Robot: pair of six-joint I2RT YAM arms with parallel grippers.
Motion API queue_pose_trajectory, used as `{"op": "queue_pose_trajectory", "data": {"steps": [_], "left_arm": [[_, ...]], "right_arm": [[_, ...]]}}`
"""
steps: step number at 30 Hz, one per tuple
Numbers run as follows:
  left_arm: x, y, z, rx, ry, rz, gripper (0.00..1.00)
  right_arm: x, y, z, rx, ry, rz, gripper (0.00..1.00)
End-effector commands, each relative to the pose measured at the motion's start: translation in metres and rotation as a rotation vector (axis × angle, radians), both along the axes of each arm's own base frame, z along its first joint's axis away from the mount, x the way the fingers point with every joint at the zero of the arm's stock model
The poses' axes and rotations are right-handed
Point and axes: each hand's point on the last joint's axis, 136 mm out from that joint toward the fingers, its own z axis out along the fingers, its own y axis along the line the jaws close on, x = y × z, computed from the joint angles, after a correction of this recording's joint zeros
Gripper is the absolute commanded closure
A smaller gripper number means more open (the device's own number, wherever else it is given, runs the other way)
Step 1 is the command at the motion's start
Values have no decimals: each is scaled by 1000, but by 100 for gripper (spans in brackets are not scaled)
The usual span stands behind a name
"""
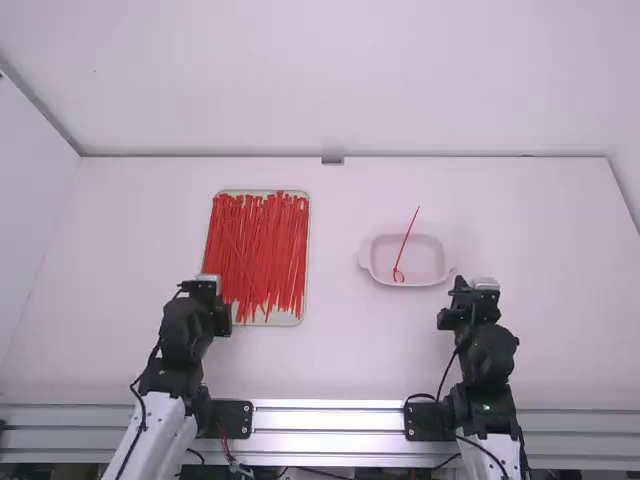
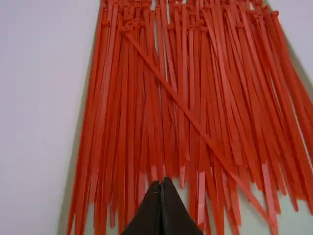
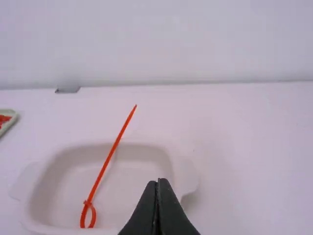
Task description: Fasten the cable tie
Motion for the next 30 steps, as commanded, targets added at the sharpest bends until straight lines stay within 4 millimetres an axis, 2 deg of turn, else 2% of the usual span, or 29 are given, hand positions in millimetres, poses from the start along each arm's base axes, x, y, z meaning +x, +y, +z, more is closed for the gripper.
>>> {"op": "queue_pose_trajectory", "data": {"steps": [1, 7, 20, 30], "left_arm": [[-4, 2, -8, 8, -7, 8, 100], [2, 2, 15, 8, -112, 8, 100], [7, 2, 58, 7, -301, 9, 100], [7, 2, 83, 6, -411, 9, 100]], "right_arm": [[-1, -1, 1, 2, -15, -4, 100], [-3, -1, 14, 2, -75, -4, 100], [-3, -1, 14, 2, -75, -4, 100], [-3, -1, 14, 2, -75, -4, 100]]}}
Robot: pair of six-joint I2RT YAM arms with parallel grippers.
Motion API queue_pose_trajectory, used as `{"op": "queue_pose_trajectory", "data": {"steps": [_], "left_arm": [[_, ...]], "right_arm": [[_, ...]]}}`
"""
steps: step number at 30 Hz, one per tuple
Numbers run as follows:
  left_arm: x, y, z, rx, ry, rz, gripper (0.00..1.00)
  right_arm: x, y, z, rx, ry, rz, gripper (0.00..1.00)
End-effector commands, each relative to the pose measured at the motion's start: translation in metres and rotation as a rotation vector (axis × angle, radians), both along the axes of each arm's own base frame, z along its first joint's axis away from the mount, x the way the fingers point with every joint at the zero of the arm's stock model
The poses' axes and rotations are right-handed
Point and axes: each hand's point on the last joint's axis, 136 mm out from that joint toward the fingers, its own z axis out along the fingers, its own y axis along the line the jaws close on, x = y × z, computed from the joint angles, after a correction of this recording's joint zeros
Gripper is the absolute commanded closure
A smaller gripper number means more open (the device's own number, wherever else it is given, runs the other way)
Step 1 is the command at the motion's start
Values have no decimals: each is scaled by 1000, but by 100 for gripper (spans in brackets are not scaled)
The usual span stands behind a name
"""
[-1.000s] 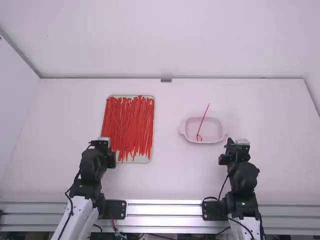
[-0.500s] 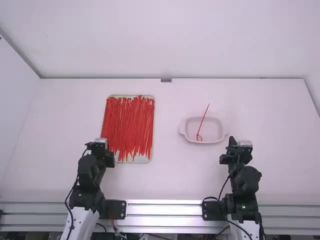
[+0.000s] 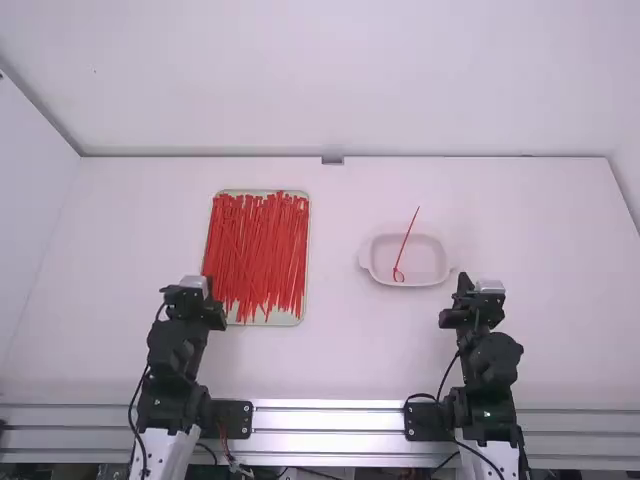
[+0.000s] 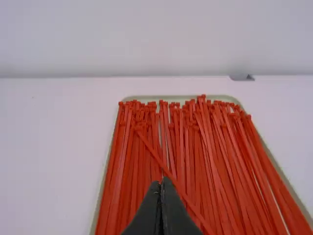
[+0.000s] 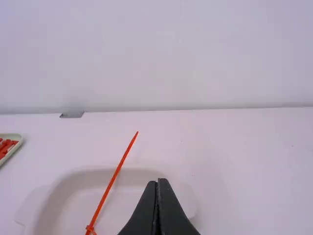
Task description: Fasten the cable tie
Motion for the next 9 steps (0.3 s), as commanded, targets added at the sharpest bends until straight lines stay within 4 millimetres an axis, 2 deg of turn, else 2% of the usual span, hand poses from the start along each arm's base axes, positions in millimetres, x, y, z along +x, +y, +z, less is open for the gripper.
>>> {"op": "queue_pose_trajectory", "data": {"steps": [1, 9], "left_arm": [[-1, 0, 2, 2, -19, -1, 100], [-3, 0, 15, 2, -77, -1, 100]], "right_arm": [[0, 0, -5, 2, 10, -3, 100], [0, 0, -5, 2, 10, -3, 100]]}}
